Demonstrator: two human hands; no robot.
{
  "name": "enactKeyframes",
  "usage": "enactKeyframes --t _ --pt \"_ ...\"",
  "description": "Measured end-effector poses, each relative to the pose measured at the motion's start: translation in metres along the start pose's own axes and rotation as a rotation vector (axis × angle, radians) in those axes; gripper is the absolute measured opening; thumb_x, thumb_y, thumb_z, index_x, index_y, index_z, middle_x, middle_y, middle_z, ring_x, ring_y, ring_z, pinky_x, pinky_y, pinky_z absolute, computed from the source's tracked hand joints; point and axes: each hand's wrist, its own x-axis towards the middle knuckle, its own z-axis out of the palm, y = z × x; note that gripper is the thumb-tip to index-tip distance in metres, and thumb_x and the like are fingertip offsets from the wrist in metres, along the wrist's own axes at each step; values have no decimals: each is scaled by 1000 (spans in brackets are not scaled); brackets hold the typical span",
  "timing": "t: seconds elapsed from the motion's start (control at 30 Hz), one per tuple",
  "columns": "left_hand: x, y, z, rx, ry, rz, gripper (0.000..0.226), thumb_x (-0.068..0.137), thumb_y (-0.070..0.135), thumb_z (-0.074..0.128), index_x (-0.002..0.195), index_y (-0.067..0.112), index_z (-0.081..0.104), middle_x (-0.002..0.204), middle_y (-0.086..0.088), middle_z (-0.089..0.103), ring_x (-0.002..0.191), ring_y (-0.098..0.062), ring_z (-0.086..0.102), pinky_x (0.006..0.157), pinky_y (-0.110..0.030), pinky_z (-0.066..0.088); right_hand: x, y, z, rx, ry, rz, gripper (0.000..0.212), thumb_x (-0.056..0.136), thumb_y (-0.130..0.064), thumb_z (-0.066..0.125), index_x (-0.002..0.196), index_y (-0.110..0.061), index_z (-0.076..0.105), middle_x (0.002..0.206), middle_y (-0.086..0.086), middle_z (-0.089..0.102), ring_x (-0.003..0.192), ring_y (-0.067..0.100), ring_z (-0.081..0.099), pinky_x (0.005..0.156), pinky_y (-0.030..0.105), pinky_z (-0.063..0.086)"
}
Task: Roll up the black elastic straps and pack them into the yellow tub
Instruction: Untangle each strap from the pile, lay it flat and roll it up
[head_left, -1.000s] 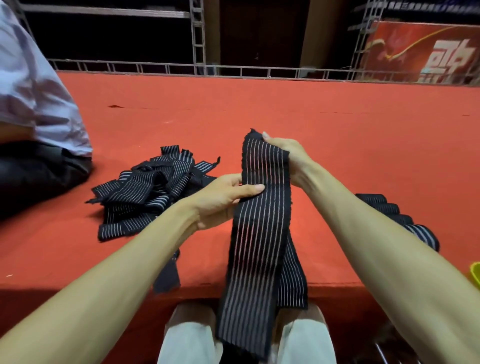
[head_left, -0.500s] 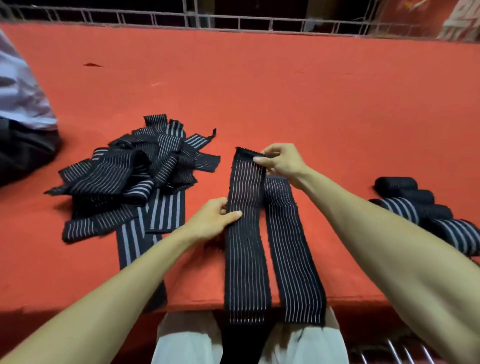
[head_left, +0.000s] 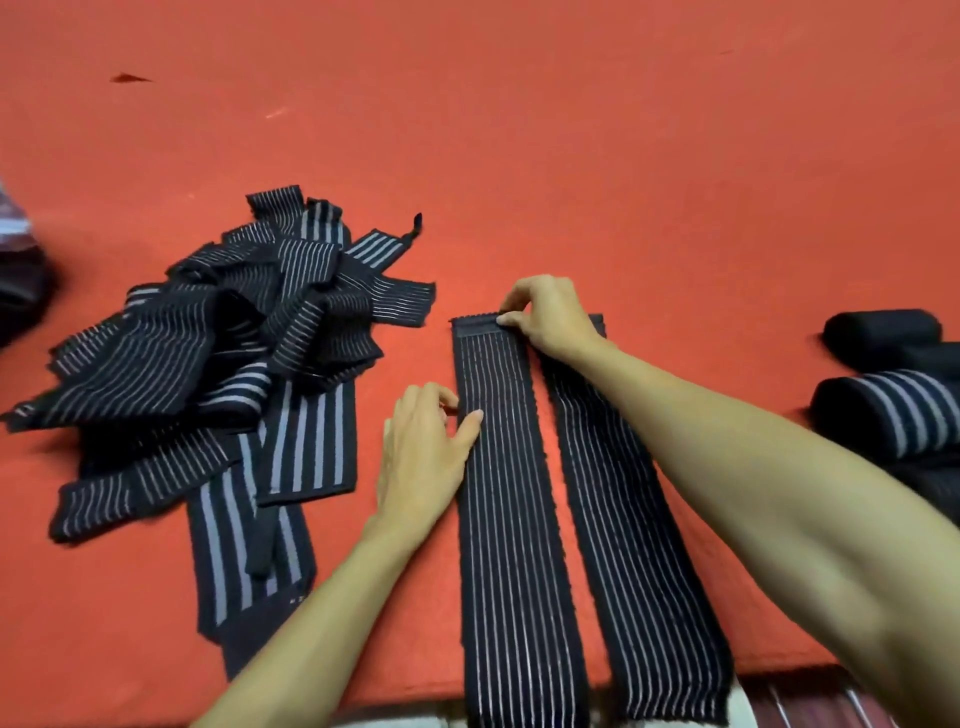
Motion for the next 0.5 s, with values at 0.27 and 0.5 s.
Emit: enactKeyframes --t 0.27,0.5 --pt "-6 23 0 122 -5 150 7 92 29 58 89 25 63 90 10 52 92 -11 43 81 -23 15 -33 34 -37 164 217 14 17 91 -24 66 89 -9 73 85 1 71 80 11 58 70 19 34" --pt "13 58 40 134 -158 0 37 92 58 47 78 28 63 84 13 47 98 -13 40 88 -29 23 -57 91 -42 241 306 115 20 96 -25 57 85 -14 71 76 -4 69 77 18 65 77 34 48"
